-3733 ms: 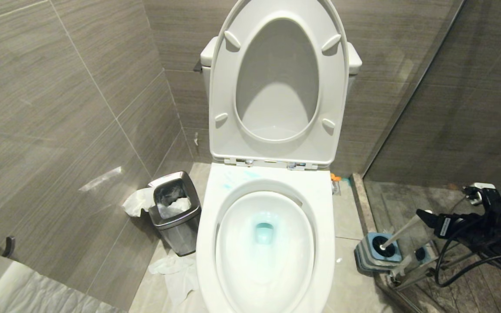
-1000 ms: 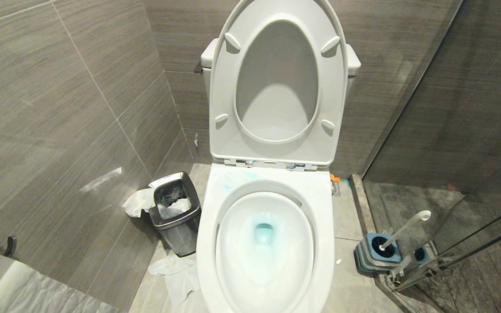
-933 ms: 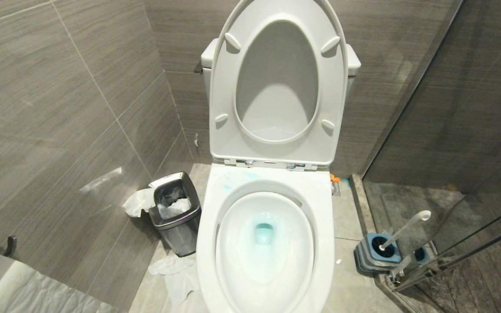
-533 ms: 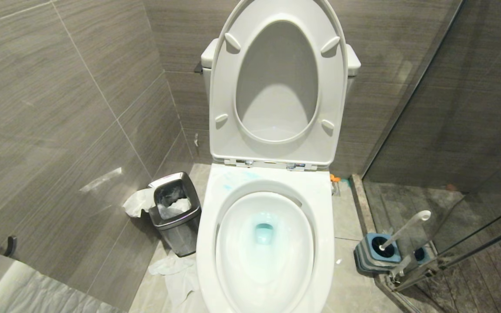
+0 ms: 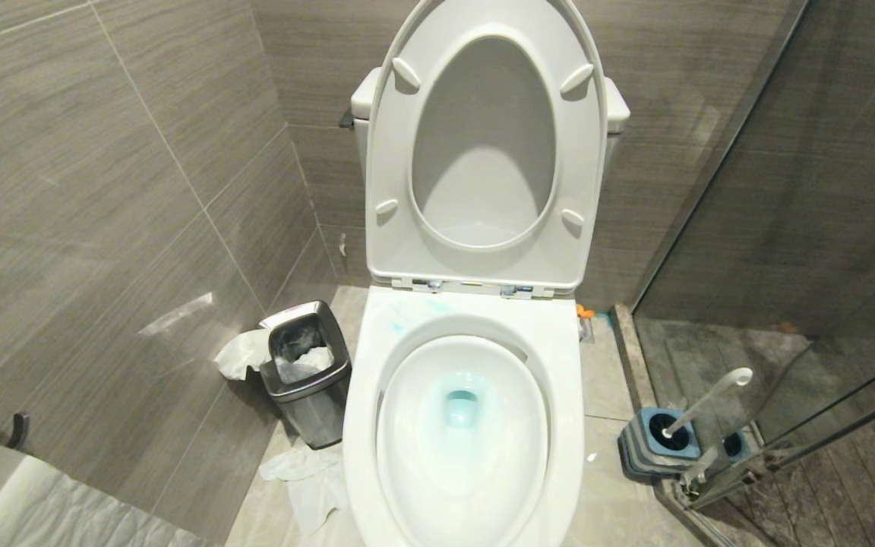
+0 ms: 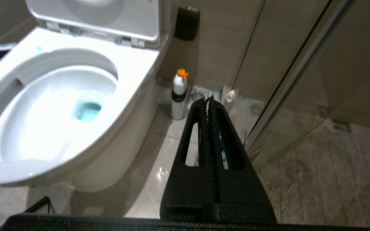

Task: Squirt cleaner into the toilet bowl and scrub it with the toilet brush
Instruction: Flush the toilet

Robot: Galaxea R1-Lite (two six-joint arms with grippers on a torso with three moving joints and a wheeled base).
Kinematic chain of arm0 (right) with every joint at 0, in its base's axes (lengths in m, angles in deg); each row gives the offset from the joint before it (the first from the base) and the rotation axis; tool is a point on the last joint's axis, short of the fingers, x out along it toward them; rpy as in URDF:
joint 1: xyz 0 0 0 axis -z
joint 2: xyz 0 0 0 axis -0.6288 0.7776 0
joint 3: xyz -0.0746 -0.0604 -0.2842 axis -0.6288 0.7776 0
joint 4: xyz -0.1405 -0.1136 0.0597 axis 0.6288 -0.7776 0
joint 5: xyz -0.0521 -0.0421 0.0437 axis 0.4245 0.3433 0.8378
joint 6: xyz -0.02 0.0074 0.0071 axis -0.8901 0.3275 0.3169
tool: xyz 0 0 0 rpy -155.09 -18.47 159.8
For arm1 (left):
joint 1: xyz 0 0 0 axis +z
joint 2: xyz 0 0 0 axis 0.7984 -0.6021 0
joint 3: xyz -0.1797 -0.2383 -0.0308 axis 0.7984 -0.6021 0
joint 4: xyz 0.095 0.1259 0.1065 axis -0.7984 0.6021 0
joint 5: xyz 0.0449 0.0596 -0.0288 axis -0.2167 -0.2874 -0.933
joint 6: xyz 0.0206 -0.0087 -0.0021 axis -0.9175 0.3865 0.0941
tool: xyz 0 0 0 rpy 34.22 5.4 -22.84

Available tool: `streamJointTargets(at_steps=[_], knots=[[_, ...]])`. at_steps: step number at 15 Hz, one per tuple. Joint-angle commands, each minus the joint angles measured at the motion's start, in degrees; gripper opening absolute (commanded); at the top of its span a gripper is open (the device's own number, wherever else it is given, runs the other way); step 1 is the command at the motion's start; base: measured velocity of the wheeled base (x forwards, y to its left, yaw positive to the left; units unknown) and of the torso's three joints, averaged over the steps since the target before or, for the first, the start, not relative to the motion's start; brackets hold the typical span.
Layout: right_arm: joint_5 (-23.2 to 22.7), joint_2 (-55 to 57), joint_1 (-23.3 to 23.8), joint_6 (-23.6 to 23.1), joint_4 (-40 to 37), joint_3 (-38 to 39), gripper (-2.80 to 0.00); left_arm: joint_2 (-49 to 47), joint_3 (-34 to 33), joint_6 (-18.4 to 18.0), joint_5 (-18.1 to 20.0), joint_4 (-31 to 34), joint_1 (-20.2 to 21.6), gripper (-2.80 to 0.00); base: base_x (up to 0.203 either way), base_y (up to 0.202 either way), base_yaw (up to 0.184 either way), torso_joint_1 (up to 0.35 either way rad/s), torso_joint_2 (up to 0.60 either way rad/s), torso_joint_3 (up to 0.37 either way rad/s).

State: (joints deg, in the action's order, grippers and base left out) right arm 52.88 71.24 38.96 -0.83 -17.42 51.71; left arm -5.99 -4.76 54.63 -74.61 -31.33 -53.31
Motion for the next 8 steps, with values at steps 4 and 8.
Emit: streamJointTargets(at_steps=[4,8], knots=[[0.01,0.1,0.0,-0.16,10.56,13.69,-2.8,-0.08,-0.09,0.02,0.02,0.02,0.06,-2.8,0.0,0.0,0.0,0.0,0.0,0.0],[0.42,0.1,0.0,0.01,8.7,15.31,-2.8,-0.08,-0.09,0.02,0.02,0.02,-0.02,-2.8,0.0,0.0,0.0,0.0,0.0,0.0]])
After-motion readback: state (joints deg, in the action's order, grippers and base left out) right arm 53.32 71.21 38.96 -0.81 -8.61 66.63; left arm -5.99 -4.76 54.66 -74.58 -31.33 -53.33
